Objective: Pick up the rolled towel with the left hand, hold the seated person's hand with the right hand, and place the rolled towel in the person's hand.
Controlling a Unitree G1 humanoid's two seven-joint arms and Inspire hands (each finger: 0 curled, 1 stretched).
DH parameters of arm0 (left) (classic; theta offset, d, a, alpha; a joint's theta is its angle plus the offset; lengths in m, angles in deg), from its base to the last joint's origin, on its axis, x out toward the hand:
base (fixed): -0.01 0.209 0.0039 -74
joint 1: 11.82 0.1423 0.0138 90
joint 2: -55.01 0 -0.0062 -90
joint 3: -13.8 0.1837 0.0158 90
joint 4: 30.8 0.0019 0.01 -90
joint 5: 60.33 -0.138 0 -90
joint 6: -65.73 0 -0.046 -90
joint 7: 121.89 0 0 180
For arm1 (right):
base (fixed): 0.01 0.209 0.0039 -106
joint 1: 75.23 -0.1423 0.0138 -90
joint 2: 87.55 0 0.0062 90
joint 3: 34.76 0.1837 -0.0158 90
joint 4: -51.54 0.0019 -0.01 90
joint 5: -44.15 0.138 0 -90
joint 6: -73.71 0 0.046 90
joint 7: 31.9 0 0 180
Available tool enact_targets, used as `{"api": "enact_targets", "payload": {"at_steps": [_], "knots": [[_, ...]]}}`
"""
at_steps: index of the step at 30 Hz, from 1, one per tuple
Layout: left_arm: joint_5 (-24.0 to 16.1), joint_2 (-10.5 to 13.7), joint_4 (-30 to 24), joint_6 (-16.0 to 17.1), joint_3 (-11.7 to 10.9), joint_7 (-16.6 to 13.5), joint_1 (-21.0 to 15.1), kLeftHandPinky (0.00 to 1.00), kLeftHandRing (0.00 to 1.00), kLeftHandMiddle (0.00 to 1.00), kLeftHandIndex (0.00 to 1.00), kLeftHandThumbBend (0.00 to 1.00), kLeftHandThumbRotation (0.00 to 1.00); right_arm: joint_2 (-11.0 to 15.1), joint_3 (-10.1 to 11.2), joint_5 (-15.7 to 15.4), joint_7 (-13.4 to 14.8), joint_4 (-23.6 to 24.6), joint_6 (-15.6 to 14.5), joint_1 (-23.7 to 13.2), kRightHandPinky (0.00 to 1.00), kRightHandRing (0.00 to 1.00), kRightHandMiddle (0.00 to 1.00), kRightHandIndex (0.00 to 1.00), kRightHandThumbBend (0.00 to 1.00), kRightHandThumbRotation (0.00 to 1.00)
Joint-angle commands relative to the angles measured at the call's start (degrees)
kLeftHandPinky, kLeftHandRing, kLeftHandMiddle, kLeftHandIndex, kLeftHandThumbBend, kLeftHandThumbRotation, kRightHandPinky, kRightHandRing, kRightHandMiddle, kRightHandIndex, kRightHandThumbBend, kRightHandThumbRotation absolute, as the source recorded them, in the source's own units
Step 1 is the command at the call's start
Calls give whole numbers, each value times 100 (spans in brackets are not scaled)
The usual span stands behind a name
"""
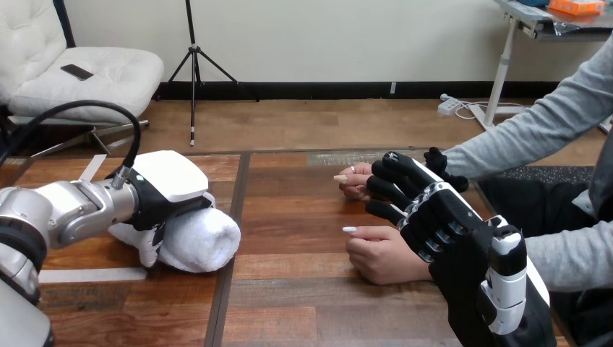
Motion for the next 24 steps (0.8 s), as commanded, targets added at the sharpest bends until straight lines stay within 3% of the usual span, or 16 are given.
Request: {"api": "enact_targets", "payload": {"at_steps": [1, 15, 24], "knots": [[385, -123, 123, -198, -295, 343, -381, 65, 74, 80, 78, 100, 0, 24, 44, 115, -20, 224, 27, -194, 88, 92, 91, 88, 78, 100], [1397, -192, 109, -337, -826, 1487, -261, 56, 72, 78, 77, 100, 0, 39, 47, 82, -6, 231, -2, -202, 88, 92, 91, 89, 78, 100], [1747, -215, 61, -431, -1033, 1854, -177, 55, 69, 76, 75, 100, 1, 35, 57, 77, -5, 211, 1, -221, 88, 92, 91, 89, 78, 100]]}}
